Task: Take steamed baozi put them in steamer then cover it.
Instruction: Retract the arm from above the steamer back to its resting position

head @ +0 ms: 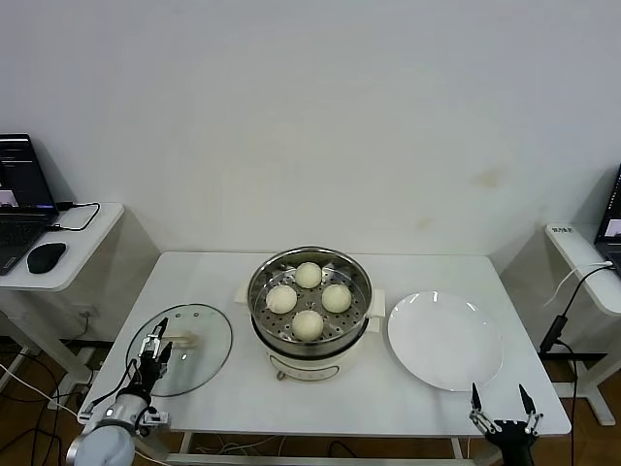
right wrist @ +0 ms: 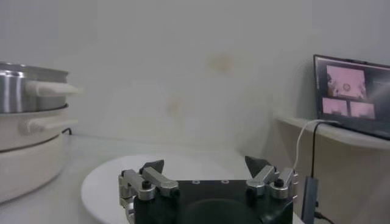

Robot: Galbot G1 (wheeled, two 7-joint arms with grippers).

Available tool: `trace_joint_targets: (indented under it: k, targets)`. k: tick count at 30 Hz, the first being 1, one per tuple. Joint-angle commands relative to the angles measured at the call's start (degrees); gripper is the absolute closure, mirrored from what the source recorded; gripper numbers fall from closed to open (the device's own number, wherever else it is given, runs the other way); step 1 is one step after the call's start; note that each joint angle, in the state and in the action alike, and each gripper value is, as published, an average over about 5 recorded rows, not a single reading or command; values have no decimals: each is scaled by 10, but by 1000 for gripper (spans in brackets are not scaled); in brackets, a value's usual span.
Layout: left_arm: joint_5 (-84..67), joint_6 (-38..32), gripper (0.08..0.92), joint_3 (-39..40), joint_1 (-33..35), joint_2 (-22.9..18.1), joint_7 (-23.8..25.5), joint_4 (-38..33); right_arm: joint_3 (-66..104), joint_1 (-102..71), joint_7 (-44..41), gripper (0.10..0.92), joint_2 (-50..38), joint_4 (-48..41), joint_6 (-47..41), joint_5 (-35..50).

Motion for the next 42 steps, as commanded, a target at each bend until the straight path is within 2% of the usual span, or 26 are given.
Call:
trace_joint_targets:
  k: [1, 22, 25, 35, 42]
  targets:
    - [14, -3, 177, 22, -72, 2, 4, 81, 13, -10, -1, 203, 7, -3, 4, -4]
    - [-25, -25, 186, 34, -133, -4, 1, 140, 14, 6, -5, 203, 3, -35, 4, -8]
    - [-36, -30, 244, 37, -132, -4, 3, 145, 13, 8, -6, 203, 4, -38, 4, -10]
    - [-58, -61, 537, 39, -134, -7, -8, 171, 11, 10, -8, 203, 5, -41, 5, -17]
    - [-78, -77, 727, 29, -111, -6, -28, 140, 6, 11, -9, 203, 5, -41, 5, -22]
